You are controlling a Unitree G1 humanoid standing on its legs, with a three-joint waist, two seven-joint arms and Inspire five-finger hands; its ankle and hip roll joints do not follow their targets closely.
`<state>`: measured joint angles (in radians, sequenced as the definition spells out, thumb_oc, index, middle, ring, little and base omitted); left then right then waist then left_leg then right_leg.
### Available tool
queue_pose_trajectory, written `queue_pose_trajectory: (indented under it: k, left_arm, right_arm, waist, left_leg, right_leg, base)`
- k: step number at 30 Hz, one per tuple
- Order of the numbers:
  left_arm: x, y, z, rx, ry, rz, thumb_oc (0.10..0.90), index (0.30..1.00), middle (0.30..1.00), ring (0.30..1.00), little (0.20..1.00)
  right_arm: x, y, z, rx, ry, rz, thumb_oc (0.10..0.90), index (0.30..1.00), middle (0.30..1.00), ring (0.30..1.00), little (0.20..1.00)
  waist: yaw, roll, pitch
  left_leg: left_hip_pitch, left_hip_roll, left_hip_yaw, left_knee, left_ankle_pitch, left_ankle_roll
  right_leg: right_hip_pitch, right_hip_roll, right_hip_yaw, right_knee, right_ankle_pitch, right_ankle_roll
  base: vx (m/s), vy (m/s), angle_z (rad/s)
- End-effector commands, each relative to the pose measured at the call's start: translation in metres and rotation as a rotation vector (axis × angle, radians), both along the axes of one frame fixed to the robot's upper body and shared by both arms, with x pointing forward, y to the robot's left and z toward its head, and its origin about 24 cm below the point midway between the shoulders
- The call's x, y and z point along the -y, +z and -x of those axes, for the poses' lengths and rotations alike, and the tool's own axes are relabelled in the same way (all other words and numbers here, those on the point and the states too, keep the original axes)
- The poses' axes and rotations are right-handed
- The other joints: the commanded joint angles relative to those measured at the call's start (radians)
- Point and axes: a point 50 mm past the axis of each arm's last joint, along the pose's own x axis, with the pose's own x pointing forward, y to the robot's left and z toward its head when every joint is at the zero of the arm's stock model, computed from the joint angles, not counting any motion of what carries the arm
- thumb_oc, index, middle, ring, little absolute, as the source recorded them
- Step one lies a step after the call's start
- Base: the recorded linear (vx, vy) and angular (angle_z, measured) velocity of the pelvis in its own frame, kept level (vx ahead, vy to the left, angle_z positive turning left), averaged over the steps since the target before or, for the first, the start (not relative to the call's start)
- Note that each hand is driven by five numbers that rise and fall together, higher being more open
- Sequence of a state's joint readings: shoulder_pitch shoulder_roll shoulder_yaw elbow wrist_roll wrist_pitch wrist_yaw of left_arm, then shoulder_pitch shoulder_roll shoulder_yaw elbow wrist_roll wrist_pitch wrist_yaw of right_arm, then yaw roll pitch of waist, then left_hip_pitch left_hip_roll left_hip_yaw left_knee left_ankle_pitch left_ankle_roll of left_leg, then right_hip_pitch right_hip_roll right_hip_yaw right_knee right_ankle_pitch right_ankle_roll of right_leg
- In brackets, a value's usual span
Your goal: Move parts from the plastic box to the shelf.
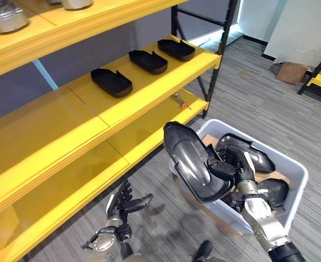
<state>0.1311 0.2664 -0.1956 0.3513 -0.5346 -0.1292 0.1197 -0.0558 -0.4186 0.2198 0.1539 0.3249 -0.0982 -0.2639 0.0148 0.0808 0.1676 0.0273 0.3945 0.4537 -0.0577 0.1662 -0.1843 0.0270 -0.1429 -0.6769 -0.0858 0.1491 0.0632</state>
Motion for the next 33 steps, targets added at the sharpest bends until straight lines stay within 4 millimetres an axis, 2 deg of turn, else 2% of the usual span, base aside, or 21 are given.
queue_pose_trajectory:
  k: [1,5,10,13,18,22,25,27,28,29,30,32,33]
  left_arm:
    - [-0.021,0.041,-0.025,0.215,0.011,-0.096,0.9,1.0,1.0,1.0,1.0]
    - [-0.026,0.045,-0.026,0.229,0.003,-0.128,0.9,1.0,1.0,1.0,1.0]
    - [-0.034,0.052,-0.028,0.256,0.026,-0.153,0.9,1.0,1.0,1.0,1.0]
    - [-0.039,0.056,-0.028,0.271,0.049,-0.173,0.9,1.0,1.0,1.0,1.0]
    - [-0.046,0.06,-0.026,0.285,0.085,-0.181,0.9,1.0,1.0,1.0,1.0]
    - [-0.052,0.063,-0.023,0.3,0.118,-0.183,0.9,1.0,1.0,1.0,1.0]
    - [-0.056,0.064,-0.021,0.302,0.142,-0.188,0.9,1.0,1.0,1.0,1.0]
    - [-0.054,0.064,-0.023,0.301,0.135,-0.196,0.9,1.0,1.0,1.0,1.0]
    - [-0.054,0.066,-0.025,0.309,0.129,-0.199,0.9,1.0,1.0,1.0,1.0]
    - [-0.053,0.067,-0.026,0.314,0.126,-0.2,0.9,1.0,1.0,1.0,1.0]
    - [-0.053,0.067,-0.027,0.318,0.12,-0.201,0.9,1.0,1.0,1.0,1.0]
    - [-0.049,0.066,-0.028,0.313,0.106,-0.197,0.9,1.0,1.0,1.0,1.0]
    - [-0.046,0.064,-0.029,0.303,0.093,-0.193,0.9,1.0,1.0,1.0,1.0]
  right_arm:
    - [-0.013,0.07,-0.019,0.354,0.035,-0.099,0.4,0.3,0.3,0.3,0.3]
    - [-0.02,0.073,-0.02,0.364,0.06,-0.111,0.4,0.3,0.3,0.3,0.3]
    - [-0.025,0.08,-0.021,0.393,0.079,-0.083,0.4,0.3,0.3,0.3,0.3]
    - [-0.039,0.092,-0.025,0.434,0.136,-0.1,0.4,0.3,0.3,0.3,0.3]
    - [-0.055,0.106,-0.033,0.475,0.212,-0.103,0.4,0.3,0.3,0.3,0.3]
    - [-0.07,0.119,-0.039,0.513,0.264,-0.08,0.4,0.3,0.3,0.3,0.3]
    - [-0.077,0.127,-0.041,0.54,0.275,-0.071,0.4,0.3,0.3,0.3,0.3]
    - [-0.075,0.126,-0.039,0.547,0.269,-0.074,0.4,0.3,0.3,0.3,0.3]
    - [-0.075,0.126,-0.038,0.551,0.27,-0.074,0.4,0.3,0.3,0.3,0.3]
    - [-0.072,0.125,-0.037,0.55,0.266,-0.077,0.4,0.3,0.3,0.3,0.3]
    - [-0.069,0.124,-0.035,0.549,0.267,-0.075,0.4,0.3,0.3,0.3,0.3]
    - [-0.062,0.12,-0.03,0.545,0.253,-0.081,0.4,0.3,0.3,0.3,0.3]
    - [-0.06,0.119,-0.027,0.542,0.246,-0.089,0.4,0.3,0.3,0.3,0.3]
  waist:
    - [0.012,-0.072,-0.066]
    - [0.031,-0.098,-0.069]
    - [0.051,-0.123,-0.078]
    - [0.074,-0.146,-0.08]
    - [0.109,-0.171,-0.084]
    - [0.147,-0.186,-0.082]
    - [0.166,-0.187,-0.083]
    - [0.156,-0.182,-0.075]
    - [0.143,-0.176,-0.072]
    - [0.129,-0.169,-0.066]
    - [0.118,-0.162,-0.06]
    - [0.097,-0.146,-0.044]
    - [0.081,-0.134,-0.03]
  left_leg:
    - [-0.013,-0.034,-0.059,-0.014,0.04,0.016]
    - [-0.016,-0.088,-0.065,0.006,-0.009,0.045]
    - [-0.018,-0.161,-0.084,-0.015,-0.044,0.083]
    - [-0.024,-0.211,-0.103,-0.012,-0.076,0.111]
    - [-0.04,-0.263,-0.12,-0.002,-0.111,0.139]
    - [-0.071,-0.32,-0.144,0.018,-0.149,0.171]
    - [-0.086,-0.364,-0.176,0.032,-0.18,0.201]
    - [-0.093,-0.395,-0.212,0.029,-0.191,0.224]
    - [-0.091,-0.407,-0.234,0.019,-0.189,0.232]
    - [-0.088,-0.417,-0.257,0.007,-0.187,0.239]
    - [-0.096,-0.423,-0.27,0.006,-0.17,0.252]
    - [-0.082,-0.431,-0.32,0.012,-0.176,0.264]
    - [-0.07,-0.425,-0.343,0.015,-0.178,0.266]
  right_leg:
    - [0.098,-0.034,0.124,0.04,-0.17,0.04]
    - [0.116,-0.095,0.12,0.045,-0.137,0.069]
    - [0.13,-0.158,0.093,0.064,-0.094,0.109]
    - [0.143,-0.201,0.077,0.076,-0.043,0.14]
    - [0.151,-0.248,0.055,0.077,0.023,0.176]
    - [0.158,-0.297,0.038,0.082,0.098,0.194]
    - [0.159,-0.332,0.035,0.12,0.131,0.196]
    - [0.136,-0.334,0.104,0.176,0.152,0.188]
    - [0.107,-0.315,0.179,0.202,0.144,0.178]
    - [0.073,-0.288,0.257,0.229,0.126,0.165]
    - [0.037,-0.259,0.309,0.264,0.104,0.131]
    - [-0.015,-0.2,0.391,0.355,0.051,0.103]
    - [-0.057,-0.159,0.417,0.402,-0.012,0.077]
  base:
    - [0.11,0.228,0.69]
    - [0.09,0.216,0.36]
    - [0.08,0.186,0.13]
    - [0.09,0.16,0.26]
    - [0.07,0.137,0.1]
    - [0.09,0.165,0.18]
    - [0.12,0.218,0.43]
    - [0.11,0.214,0.6]
    - [0.13,0.207,0.78]
    - [0.11,0.21,0.93]
    - [0.12,0.193,0.68]
    - [0.16,0.146,0.88]
    - [0.12,0.074,1.08]
